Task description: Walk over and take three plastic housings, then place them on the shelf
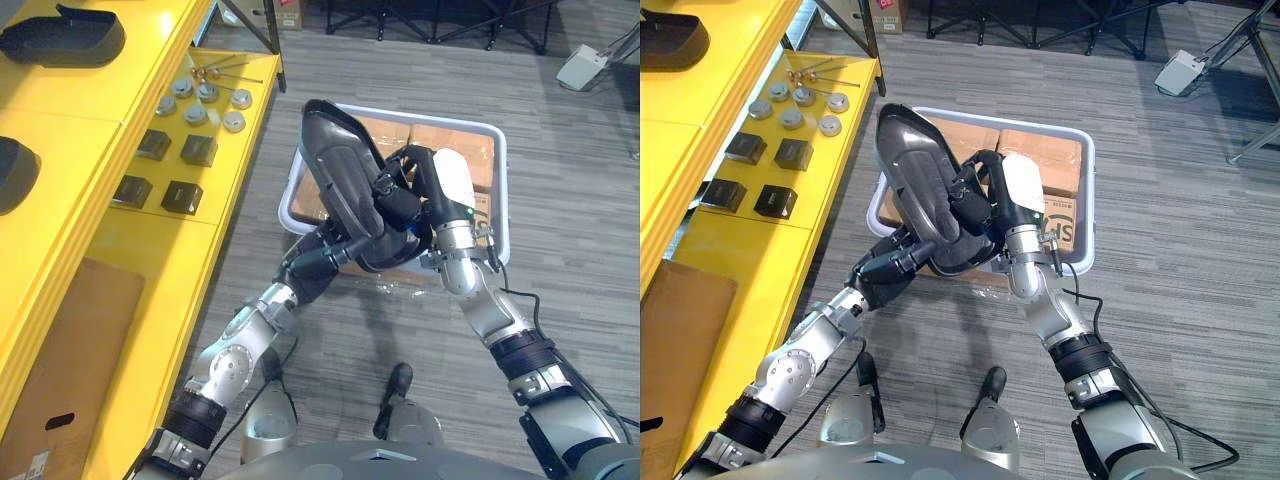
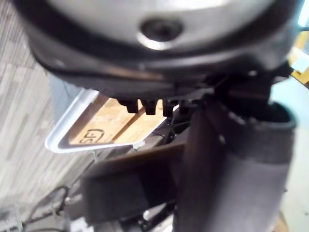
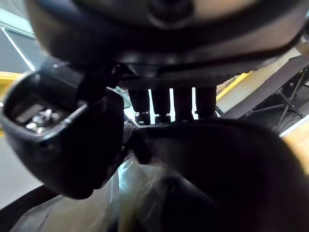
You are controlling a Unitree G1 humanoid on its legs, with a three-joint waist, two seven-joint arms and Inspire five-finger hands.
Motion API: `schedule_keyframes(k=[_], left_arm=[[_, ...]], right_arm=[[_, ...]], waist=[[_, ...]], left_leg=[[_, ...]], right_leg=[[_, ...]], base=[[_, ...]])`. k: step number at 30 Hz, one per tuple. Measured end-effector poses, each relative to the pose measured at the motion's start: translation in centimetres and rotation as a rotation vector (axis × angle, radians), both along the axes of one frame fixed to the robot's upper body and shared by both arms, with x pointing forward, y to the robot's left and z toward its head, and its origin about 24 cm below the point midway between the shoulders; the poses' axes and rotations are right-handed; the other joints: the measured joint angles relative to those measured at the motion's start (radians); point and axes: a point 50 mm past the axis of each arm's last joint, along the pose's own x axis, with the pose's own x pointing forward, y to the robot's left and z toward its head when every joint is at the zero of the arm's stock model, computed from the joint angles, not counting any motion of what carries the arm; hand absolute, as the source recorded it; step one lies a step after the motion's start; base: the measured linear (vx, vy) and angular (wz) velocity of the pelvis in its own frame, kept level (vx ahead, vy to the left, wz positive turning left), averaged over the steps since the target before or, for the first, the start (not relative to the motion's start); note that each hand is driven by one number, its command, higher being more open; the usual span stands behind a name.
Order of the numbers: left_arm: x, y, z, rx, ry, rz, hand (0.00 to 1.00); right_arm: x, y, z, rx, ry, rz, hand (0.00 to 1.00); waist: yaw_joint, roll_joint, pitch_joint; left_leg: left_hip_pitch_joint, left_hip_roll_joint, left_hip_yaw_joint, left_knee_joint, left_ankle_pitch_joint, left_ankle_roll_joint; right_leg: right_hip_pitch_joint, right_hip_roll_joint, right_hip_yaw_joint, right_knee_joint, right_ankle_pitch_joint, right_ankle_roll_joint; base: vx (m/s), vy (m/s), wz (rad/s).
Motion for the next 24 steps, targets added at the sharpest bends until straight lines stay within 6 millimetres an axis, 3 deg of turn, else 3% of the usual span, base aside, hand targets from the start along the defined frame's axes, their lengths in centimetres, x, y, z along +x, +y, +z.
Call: schedule_keyframes(k=[11,24], left_arm=[[0.6,0.8,0.2,-0.166,0.053,0.005,1.0],[0.6,1.2,-1.3,0.173,0.08,0.017,1.0]], right_arm=[[0.0,0.4,0.3,-0.04,-0.025,0.034,0.0],[-0.6,1.2,0.7,-0.085,-0.037,0.098,0.0]], waist=[[0.001,-0.014,0.008],[0.004,-0.017,0.01]], left_leg=[[0.001,0.0,-0.006,0.001,0.0,0.0],[0.02,0.0,-0.008,0.0,0.0,-0.001]], right_leg=[[0.003,0.0,-0.001,0.001,0.0,0.0],[0.023,0.0,-0.003,0.003,0.0,0.0]], base=[[0.0,0.0,0.0],[0.0,0.0,0.0]])
